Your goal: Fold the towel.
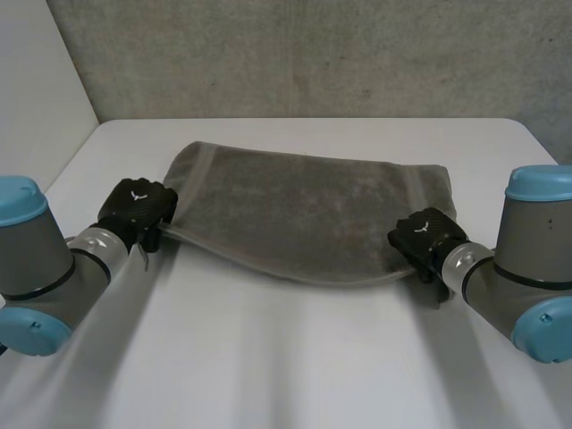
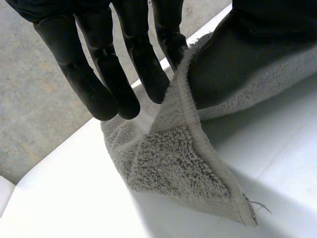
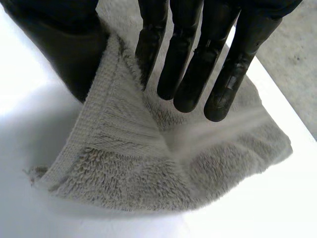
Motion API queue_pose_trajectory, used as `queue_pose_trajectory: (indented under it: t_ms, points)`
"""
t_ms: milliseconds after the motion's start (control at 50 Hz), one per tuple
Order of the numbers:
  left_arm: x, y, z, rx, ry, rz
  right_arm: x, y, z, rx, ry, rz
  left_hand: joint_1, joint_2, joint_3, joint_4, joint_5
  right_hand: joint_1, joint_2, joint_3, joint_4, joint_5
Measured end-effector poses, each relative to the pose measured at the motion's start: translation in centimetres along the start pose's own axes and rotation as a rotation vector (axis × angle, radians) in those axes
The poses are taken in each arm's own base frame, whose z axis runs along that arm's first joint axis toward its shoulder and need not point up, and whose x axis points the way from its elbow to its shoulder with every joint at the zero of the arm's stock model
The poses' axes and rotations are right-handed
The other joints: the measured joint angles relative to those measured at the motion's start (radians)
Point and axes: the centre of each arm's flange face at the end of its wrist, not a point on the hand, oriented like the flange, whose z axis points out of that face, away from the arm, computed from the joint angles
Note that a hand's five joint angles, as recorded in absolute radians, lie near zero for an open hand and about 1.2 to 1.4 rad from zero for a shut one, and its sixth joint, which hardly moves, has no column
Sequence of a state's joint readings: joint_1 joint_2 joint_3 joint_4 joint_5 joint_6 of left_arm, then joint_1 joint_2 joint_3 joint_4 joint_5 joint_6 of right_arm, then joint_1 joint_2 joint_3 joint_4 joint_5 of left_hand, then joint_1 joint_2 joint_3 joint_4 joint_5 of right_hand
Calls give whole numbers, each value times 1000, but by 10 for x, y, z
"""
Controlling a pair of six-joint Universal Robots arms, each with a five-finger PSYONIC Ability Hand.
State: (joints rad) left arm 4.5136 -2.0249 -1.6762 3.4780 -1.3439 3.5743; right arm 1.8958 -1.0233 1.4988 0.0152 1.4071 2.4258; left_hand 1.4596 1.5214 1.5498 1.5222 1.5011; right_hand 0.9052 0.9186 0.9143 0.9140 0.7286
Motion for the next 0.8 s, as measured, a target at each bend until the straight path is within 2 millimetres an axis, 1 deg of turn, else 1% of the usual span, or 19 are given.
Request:
queue_pose_trajectory:
  t_ms: [120,180,240,440,480,540,560,600,660,720,760,800]
  points:
    - [-3,1,1,-1,-9,-7,9,14,0,-67,67,10,0,0,0,0,-1,-23,-17,-18,-18,-26]
    - [-3,1,1,-3,-8,-11,11,17,-2,-84,81,10,0,0,0,0,-1,-25,-17,-18,-22,-29]
    - [-1,1,0,-4,-4,-12,13,17,-4,-87,89,9,0,0,0,0,-1,-29,-18,-20,-24,-31]
    - [0,2,0,-6,-1,-13,27,6,-18,-57,130,9,0,0,0,0,-1,-71,-66,-68,-69,-75]
    - [-1,2,0,-7,-3,-13,29,6,-20,-58,134,10,0,0,0,0,-1,-10,-17,-17,-15,-8]
    - [-1,2,0,-8,-4,-13,30,7,-22,-64,133,9,0,0,0,0,-1,193,184,183,178,190]
    - [-1,2,0,-8,-4,-13,30,7,-22,-66,132,9,0,0,0,0,-1,205,194,194,190,201]
    - [-1,2,0,-7,-5,-13,30,8,-24,-76,126,0,0,0,0,0,-1,375,356,353,357,373]
    - [-2,0,0,-2,-9,-11,32,8,-26,-88,123,-21,0,0,0,0,-1,432,408,422,429,440]
    - [-6,-8,-1,18,-21,-4,41,-1,-34,-74,149,-50,0,0,0,0,-1,432,408,423,430,440]
    - [-12,-16,-3,43,-38,1,51,-12,-42,-40,184,-63,0,0,0,0,-1,432,408,423,430,440]
    - [-22,-30,-7,82,-67,9,66,-30,-56,25,243,-79,0,0,0,0,-1,432,408,423,430,440]
